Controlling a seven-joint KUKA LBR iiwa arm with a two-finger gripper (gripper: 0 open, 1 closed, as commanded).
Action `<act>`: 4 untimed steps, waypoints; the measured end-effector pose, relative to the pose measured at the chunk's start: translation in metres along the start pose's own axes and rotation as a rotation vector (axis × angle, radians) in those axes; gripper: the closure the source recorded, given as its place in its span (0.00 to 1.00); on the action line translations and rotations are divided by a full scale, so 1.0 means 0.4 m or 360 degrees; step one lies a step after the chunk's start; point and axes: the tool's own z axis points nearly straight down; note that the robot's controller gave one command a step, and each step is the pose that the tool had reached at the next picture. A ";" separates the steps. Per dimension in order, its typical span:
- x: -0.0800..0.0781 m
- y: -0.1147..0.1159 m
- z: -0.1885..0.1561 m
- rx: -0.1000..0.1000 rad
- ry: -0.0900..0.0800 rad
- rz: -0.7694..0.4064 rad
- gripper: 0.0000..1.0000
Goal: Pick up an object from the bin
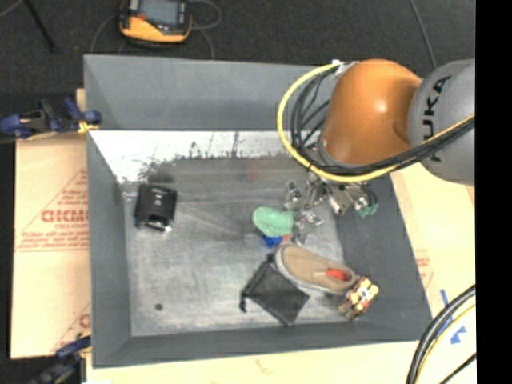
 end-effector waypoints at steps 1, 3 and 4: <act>0.000 0.000 0.000 -0.0001 0.0000 0.0001 1.00; -0.018 -0.002 0.089 0.0011 -0.0013 -0.0155 1.00; -0.053 0.113 -0.147 -0.0002 -0.0001 -0.0606 1.00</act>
Offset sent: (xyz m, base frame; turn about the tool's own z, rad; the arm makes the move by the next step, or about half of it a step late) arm -0.0085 0.0251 0.0458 -0.1563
